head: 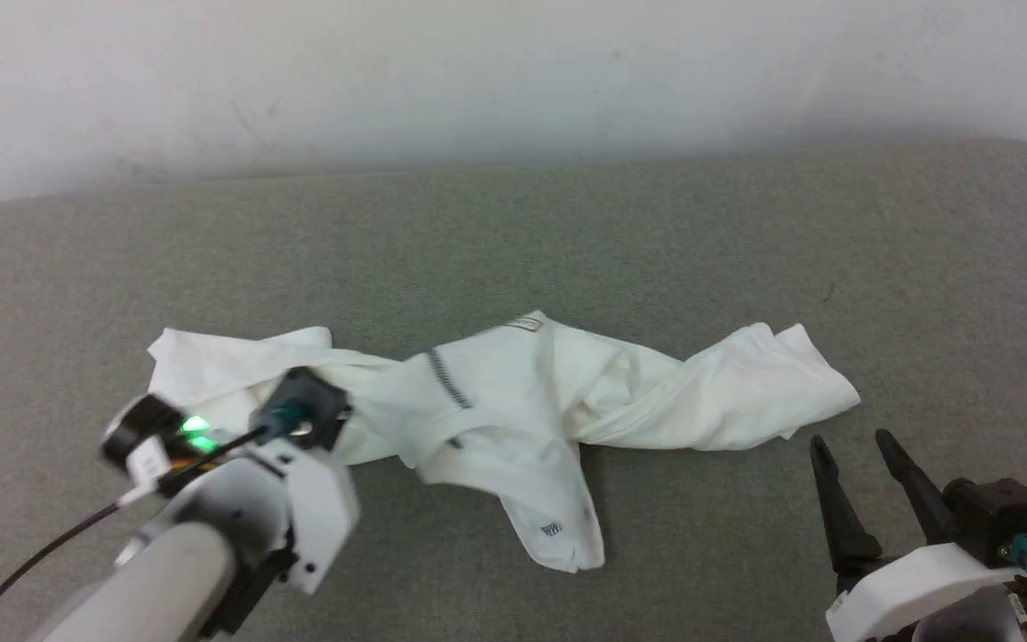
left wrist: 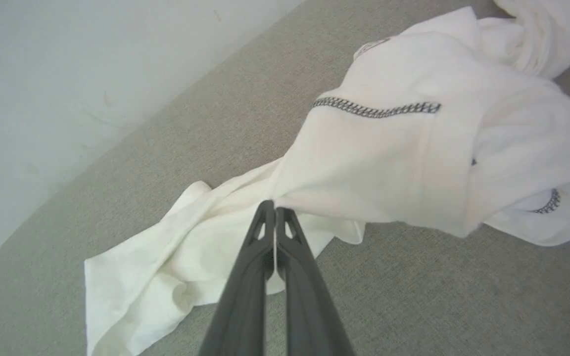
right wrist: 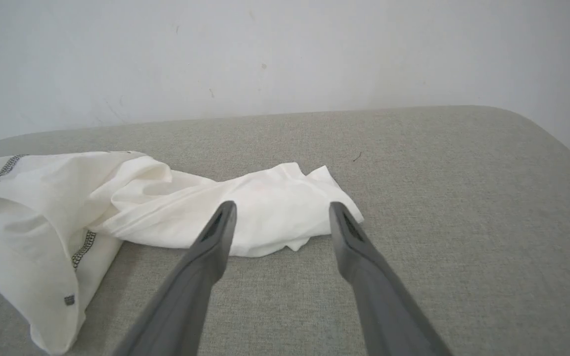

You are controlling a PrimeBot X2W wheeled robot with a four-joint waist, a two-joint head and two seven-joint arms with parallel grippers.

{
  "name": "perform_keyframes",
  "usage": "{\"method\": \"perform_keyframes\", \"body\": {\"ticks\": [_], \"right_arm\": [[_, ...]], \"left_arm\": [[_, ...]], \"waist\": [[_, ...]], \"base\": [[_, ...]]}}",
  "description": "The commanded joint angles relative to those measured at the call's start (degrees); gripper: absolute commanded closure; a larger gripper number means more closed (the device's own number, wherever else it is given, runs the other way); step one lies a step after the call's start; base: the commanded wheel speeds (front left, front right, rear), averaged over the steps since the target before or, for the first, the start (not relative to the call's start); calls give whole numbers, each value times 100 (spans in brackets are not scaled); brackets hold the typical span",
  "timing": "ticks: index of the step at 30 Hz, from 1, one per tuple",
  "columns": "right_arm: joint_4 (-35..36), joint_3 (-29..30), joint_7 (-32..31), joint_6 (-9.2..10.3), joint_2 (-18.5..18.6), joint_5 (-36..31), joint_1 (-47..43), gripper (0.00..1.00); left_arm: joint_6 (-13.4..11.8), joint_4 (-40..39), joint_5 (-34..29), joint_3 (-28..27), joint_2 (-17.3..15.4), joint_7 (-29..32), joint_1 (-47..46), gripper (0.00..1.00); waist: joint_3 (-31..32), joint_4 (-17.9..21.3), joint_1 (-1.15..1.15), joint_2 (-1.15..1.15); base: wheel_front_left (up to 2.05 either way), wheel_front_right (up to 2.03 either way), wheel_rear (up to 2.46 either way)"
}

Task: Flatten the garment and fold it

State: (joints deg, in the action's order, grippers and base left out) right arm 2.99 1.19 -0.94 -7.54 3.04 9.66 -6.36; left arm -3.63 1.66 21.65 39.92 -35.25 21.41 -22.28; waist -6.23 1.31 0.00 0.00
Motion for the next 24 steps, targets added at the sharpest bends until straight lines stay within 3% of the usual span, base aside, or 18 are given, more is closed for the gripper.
{"method": "perform_keyframes", "body": {"ticks": [1,6,9,12,16,17,18,24], "right_arm": [[22,-8,9,5,-16,12,-38,0],[65,-14,-36,5,-16,4,-122,0],[148,42,-39,5,-16,8,-184,0],[226,31,-68,5,-16,-8,-195,0],[276,-9,-105,5,-16,-26,-162,0],[288,-19,-110,5,-16,-30,-149,0],[298,-27,-117,5,-16,-33,-138,0],[317,-17,-149,5,-16,-32,-152,0]], "left_arm": [[-239,-211,74,-152,-161,15,288,100],[-1519,-1044,541,-929,-744,195,1768,100],[-2116,-1166,963,-1409,-911,78,2727,100],[-2347,-1000,1369,-1782,-835,-241,3352,100],[-2130,-697,1815,-1971,-435,-759,3589,100],[-2073,-659,1885,-2030,-303,-957,3559,74],[-2022,-606,1900,-2073,-207,-1162,3525,0],[-1813,-714,1985,-2472,455,-2587,3217,0]], "waist": [[107,-112,0,0],[230,-159,0,0],[215,-229,0,0],[174,-277,0,0],[145,-291,0,0],[146,-285,0,0],[152,-275,0,0],[251,-238,0,0]], "base": [[0,0,0],[0,0,0],[0,0,0],[0,0,0],[0,0,0],[0,0,0],[0,0,0],[0,0,0]]}}
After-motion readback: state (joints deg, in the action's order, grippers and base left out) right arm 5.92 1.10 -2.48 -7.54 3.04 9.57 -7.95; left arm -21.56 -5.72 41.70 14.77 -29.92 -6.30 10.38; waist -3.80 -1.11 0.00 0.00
